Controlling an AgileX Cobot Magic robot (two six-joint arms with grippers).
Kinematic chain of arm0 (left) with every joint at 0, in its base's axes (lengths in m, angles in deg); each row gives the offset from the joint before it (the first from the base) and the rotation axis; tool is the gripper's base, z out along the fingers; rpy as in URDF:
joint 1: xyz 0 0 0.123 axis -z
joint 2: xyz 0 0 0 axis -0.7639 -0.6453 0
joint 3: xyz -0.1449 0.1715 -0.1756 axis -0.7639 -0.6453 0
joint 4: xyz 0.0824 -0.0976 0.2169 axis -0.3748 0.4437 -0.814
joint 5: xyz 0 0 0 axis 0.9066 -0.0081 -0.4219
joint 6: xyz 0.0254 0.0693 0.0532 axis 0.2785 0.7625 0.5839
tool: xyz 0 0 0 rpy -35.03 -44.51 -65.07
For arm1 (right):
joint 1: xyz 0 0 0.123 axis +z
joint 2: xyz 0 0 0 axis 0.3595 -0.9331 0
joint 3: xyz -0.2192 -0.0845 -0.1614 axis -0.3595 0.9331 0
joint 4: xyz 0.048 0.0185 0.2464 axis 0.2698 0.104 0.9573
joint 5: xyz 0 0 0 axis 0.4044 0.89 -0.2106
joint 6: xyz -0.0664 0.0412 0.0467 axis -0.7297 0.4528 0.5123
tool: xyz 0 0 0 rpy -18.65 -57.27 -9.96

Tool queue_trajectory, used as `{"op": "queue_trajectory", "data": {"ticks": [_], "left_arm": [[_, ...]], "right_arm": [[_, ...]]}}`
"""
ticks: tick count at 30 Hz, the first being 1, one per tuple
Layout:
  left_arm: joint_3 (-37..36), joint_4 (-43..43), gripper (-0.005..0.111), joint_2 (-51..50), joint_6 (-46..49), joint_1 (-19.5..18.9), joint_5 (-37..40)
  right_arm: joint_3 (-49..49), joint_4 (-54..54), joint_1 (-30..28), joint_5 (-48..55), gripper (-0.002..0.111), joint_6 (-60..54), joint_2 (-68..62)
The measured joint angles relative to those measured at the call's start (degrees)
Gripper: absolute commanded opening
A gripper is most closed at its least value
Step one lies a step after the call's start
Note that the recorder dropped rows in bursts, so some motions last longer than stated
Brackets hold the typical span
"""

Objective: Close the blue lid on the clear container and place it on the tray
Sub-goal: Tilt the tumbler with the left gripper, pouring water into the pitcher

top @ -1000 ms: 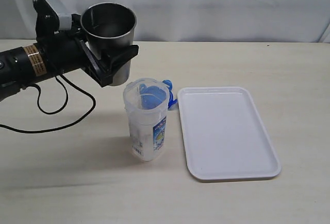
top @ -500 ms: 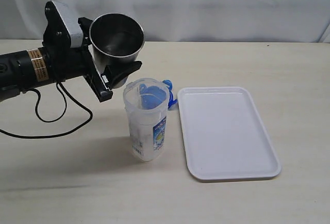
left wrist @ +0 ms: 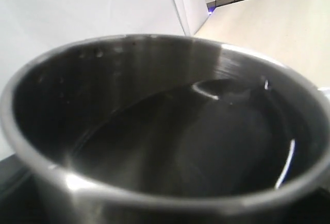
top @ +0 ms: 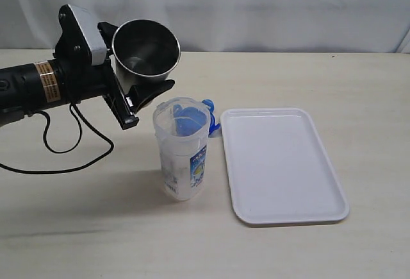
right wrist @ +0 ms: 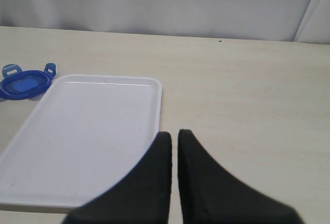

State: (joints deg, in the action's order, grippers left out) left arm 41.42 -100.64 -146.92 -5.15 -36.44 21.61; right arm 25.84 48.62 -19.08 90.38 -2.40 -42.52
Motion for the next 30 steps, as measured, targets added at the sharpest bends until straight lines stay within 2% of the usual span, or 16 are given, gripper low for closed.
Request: {"op": "queue_trajectory", "data": {"ticks": [19,30], "left_arm": [[0.00,-3.18,0.000,0.00,0.31,0.00,1.62],[0.00,-3.28,0.000,0.00,6.18,0.00,2.27]], "right_arm": [[0.00,0.00,0.00,0.00,0.005,0.00,0.00],[0.00,0.00,0.00,0.00,0.005,0.00,0.00]]}}
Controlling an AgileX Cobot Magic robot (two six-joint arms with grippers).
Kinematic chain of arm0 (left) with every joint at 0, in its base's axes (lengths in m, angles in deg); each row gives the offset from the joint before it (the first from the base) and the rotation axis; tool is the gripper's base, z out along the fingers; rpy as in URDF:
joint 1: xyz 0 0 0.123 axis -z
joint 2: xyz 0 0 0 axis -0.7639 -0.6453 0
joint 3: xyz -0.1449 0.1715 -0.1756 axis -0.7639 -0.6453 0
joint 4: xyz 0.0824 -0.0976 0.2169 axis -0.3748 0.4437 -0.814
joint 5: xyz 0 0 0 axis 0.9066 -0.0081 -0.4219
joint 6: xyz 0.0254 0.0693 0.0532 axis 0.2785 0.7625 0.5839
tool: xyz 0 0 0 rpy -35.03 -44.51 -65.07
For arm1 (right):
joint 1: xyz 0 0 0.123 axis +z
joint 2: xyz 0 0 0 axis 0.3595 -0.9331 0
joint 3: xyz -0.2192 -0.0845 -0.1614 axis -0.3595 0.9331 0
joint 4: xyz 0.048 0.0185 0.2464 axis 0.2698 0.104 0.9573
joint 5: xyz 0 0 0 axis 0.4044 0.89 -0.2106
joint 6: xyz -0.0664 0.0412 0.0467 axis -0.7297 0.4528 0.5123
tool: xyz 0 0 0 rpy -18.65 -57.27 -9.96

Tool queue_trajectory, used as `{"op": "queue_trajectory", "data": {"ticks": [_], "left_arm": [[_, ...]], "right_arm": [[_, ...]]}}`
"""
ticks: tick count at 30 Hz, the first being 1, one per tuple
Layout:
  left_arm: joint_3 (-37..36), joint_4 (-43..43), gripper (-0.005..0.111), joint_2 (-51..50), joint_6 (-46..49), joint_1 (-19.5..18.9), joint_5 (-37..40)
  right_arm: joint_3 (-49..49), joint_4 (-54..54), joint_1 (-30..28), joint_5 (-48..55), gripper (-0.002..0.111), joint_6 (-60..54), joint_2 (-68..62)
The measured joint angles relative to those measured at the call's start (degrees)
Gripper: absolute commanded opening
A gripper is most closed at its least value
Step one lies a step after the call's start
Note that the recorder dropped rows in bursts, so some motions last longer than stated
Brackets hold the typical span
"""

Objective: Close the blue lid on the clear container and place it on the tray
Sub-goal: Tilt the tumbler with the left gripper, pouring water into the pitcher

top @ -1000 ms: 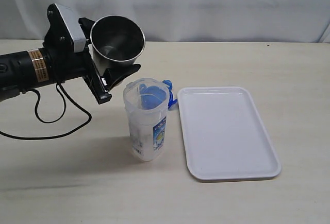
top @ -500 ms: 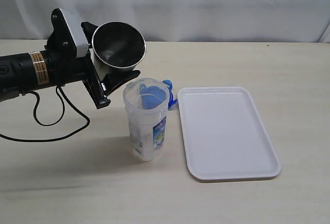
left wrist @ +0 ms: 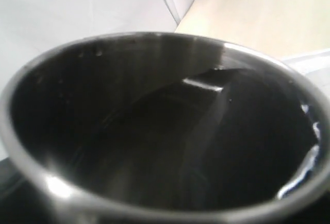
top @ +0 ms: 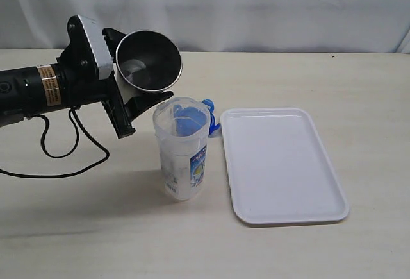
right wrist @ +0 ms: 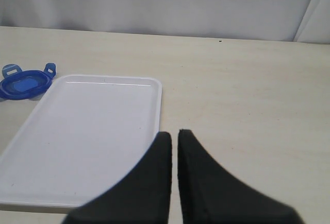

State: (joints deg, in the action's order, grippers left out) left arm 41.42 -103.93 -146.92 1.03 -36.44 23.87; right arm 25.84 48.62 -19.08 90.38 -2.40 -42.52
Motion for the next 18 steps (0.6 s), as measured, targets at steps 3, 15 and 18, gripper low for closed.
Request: {"op": "queue_trajectory", "data": {"ticks": [3,15,18], "left_arm": [[0.00,0.00,0.000,0.00,1.58,0.00,0.00],[0.00,0.00,0.000,0.00,6.25,0.00,0.14],[0.00,0.27,0.000,0.00,7.07,0.00,0.02]], "right_arm": [[0.00,0.00,0.00,0.00,0.005,0.00,0.00],[0.00,0.00,0.00,0.00,0.005,0.00,0.00],[0.00,0.00,0.00,0.00,0.005,0.00,0.00]]}}
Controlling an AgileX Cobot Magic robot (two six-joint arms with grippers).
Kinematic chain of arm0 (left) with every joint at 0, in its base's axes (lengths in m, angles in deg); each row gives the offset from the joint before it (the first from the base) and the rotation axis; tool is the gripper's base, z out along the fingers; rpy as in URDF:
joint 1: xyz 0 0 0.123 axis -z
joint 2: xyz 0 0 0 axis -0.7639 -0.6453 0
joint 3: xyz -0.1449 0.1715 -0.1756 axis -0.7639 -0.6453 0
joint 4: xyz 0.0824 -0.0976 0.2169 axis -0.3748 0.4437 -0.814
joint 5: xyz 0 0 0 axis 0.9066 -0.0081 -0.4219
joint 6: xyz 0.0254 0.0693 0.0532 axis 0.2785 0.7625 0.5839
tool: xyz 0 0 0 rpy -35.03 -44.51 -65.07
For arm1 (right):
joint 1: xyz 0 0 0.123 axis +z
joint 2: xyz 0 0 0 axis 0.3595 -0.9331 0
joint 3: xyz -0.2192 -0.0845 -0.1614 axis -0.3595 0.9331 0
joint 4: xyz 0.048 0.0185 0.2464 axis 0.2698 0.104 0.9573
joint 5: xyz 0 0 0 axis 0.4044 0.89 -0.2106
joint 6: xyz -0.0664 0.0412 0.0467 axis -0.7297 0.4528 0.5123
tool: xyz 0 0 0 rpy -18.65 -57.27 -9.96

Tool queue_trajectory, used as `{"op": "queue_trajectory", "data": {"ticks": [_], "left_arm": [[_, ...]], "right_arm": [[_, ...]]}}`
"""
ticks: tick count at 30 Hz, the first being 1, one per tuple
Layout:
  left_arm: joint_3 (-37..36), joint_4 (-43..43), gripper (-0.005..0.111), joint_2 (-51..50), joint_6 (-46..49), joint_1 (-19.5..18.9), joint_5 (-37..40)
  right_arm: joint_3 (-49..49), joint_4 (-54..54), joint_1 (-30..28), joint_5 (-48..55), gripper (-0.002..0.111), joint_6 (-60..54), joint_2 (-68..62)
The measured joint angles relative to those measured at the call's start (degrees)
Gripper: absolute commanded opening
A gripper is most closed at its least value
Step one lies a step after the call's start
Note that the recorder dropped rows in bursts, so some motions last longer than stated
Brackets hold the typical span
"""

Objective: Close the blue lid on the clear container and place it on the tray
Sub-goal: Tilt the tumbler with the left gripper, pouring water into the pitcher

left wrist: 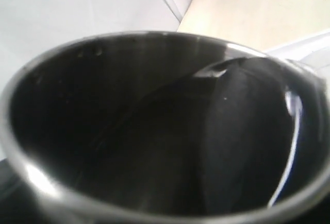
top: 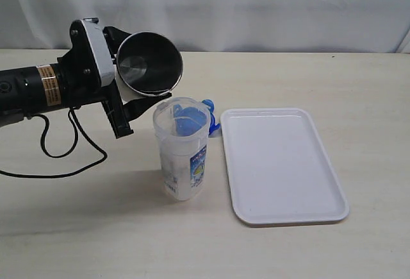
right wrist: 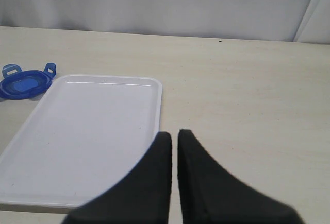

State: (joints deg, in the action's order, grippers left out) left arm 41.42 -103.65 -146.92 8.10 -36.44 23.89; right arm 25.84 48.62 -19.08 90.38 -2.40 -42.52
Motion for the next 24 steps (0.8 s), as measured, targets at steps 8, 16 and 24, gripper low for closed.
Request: {"op": "queue_trajectory", "data": {"ticks": [8,16,24], "left_arm": [[0.00,0.41,0.000,0.00,1.76,0.00,-0.22],[0.00,1.21,0.000,0.00,3.86,0.00,-0.22],[0.00,1.21,0.000,0.00,6.18,0.00,-0.22]], "right_arm": [[0.00,0.00,0.00,0.00,0.005,0.00,0.00],[0.00,0.00,0.00,0.00,0.005,0.00,0.00],[0.00,0.00,0.00,0.00,0.005,0.00,0.00]]}}
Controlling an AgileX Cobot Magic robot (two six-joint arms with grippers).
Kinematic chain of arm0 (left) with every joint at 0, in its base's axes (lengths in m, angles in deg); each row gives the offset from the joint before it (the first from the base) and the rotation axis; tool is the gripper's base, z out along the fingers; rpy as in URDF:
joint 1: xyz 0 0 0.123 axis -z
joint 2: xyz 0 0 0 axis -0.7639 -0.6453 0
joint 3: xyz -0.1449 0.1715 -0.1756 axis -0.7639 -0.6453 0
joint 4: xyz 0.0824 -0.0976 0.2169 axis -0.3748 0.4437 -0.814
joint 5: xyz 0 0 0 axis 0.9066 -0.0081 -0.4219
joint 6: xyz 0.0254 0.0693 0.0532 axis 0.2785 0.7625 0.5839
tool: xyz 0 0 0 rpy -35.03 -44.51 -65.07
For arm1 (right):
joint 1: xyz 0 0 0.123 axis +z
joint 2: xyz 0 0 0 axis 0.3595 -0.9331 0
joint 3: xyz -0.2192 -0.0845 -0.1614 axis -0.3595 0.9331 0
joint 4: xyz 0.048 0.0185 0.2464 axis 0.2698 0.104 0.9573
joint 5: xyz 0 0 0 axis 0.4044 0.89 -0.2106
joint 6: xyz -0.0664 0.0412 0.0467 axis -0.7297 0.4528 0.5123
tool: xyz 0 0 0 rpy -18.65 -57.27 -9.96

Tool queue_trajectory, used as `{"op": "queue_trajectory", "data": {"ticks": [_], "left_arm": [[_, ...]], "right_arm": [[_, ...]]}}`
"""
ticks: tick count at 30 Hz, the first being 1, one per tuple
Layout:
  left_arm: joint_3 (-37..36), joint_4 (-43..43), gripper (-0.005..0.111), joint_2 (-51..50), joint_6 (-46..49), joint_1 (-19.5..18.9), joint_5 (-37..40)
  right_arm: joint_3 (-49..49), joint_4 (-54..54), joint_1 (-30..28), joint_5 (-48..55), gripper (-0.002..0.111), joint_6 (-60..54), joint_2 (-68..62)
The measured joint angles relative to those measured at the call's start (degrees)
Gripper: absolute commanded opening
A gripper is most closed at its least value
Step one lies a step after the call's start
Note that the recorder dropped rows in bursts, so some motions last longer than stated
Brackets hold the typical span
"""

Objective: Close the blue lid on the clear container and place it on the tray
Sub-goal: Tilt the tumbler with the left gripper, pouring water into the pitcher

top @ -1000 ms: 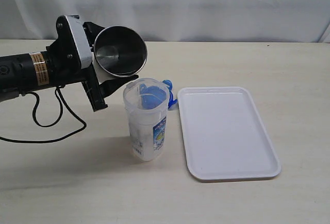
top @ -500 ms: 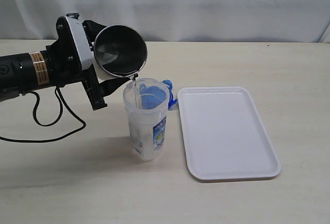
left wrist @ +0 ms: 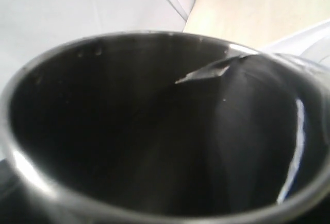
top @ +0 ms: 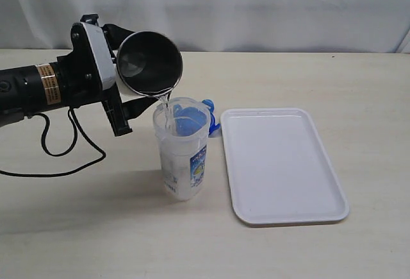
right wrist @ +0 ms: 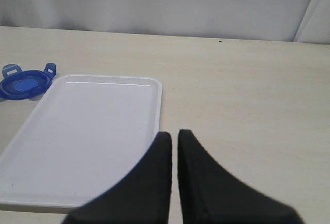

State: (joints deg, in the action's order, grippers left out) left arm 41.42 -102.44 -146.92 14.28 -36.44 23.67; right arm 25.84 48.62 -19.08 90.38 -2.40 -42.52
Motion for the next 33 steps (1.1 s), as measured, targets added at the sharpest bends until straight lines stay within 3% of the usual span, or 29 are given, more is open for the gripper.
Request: {"op": "queue_trajectory", "data": {"ticks": [28,33], "left_arm": [[0.00,0.43,0.000,0.00,4.53,0.00,-0.40],[0.00,3.57,0.000,0.00,4.77,0.00,-0.52]], "right_arm": [[0.00,0.00,0.00,0.00,0.005,0.00,0.00],[0.00,0.00,0.00,0.00,0.005,0.00,0.00]]}}
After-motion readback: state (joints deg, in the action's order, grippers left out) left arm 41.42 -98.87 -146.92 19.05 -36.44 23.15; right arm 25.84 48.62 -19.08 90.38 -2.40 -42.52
